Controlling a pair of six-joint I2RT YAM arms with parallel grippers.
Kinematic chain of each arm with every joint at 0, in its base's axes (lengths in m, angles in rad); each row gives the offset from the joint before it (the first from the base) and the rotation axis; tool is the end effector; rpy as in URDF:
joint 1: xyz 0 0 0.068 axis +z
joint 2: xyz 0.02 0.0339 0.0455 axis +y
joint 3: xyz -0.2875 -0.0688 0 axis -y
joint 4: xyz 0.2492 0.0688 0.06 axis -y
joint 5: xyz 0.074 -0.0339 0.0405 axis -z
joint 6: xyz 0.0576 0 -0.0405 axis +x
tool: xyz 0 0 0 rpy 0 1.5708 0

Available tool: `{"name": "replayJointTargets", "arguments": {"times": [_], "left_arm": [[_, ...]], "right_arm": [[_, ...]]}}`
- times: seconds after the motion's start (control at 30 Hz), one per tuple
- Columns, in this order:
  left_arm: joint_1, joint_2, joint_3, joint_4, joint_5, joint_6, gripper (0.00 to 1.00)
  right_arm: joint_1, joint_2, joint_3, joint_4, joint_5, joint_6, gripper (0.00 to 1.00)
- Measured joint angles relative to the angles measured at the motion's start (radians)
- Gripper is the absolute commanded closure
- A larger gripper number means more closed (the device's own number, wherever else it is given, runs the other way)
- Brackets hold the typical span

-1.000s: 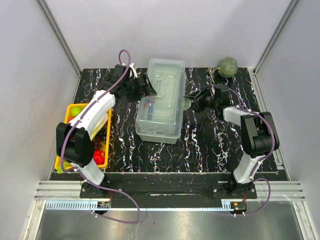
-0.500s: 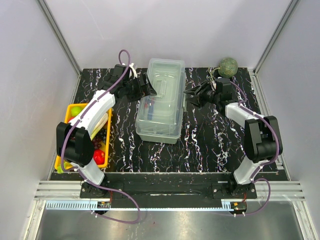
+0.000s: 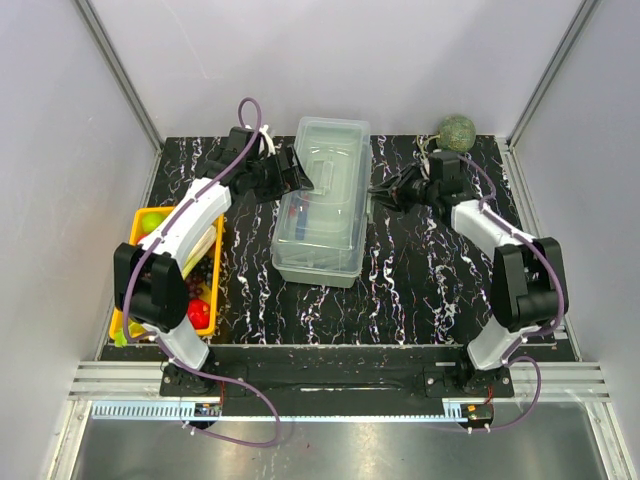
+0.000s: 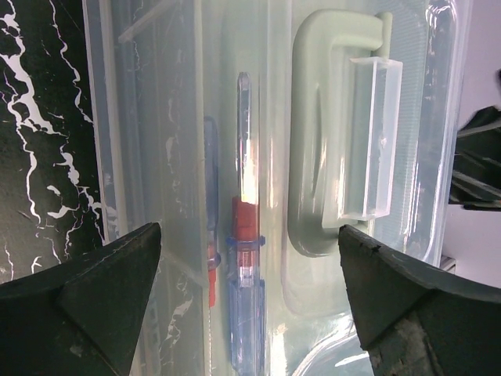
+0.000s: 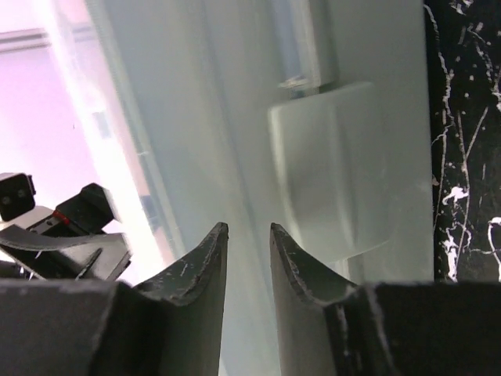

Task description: Pack the tool kit

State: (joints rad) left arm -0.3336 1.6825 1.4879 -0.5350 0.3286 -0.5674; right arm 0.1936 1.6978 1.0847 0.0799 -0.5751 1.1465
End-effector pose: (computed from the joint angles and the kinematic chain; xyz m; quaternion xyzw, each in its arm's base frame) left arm 0.3756 -0.1498 0.3242 -0.0387 0.9022 -0.3098 0.2976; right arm 0.3866 0.1077 0.2422 0.2570 0.8045 0.4883 0.2197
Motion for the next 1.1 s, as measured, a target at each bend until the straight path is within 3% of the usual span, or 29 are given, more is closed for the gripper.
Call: {"name": "replayJointTargets", "arguments": {"times": [0.13, 0.33, 0.4, 0.53, 0.8, 1.1], "left_arm": [[-0.001, 0.007, 0.023, -0.025, -0.003, 0.014, 0.03], [-0.011, 0.016, 0.053, -0.063, -0.017, 0.045, 0.02], [-0.013, 0.016, 0.055, -0.066, -0.021, 0.053, 0.02], [-0.014, 0.016, 0.055, -0.066, -0.021, 0.062, 0.02], [-0.014, 0.014, 0.039, -0.049, -0.012, 0.074, 0.04], [0.001, 0.002, -0.005, 0.005, 0.031, 0.068, 0.08]], "right_arm": [[0.006, -0.052, 0.154, -0.211, 0.078, -0.146, 0.66], [-0.042, -0.125, 0.270, -0.371, 0.203, -0.284, 0.68], [-0.052, -0.125, 0.271, -0.424, 0.257, -0.317, 0.84], [-0.052, -0.080, 0.271, -0.549, 0.351, -0.387, 1.00], [0.002, 0.087, 0.285, -0.653, 0.461, -0.469, 1.00], [0.122, 0.249, 0.376, -0.564, 0.410, -0.488, 1.00]]}}
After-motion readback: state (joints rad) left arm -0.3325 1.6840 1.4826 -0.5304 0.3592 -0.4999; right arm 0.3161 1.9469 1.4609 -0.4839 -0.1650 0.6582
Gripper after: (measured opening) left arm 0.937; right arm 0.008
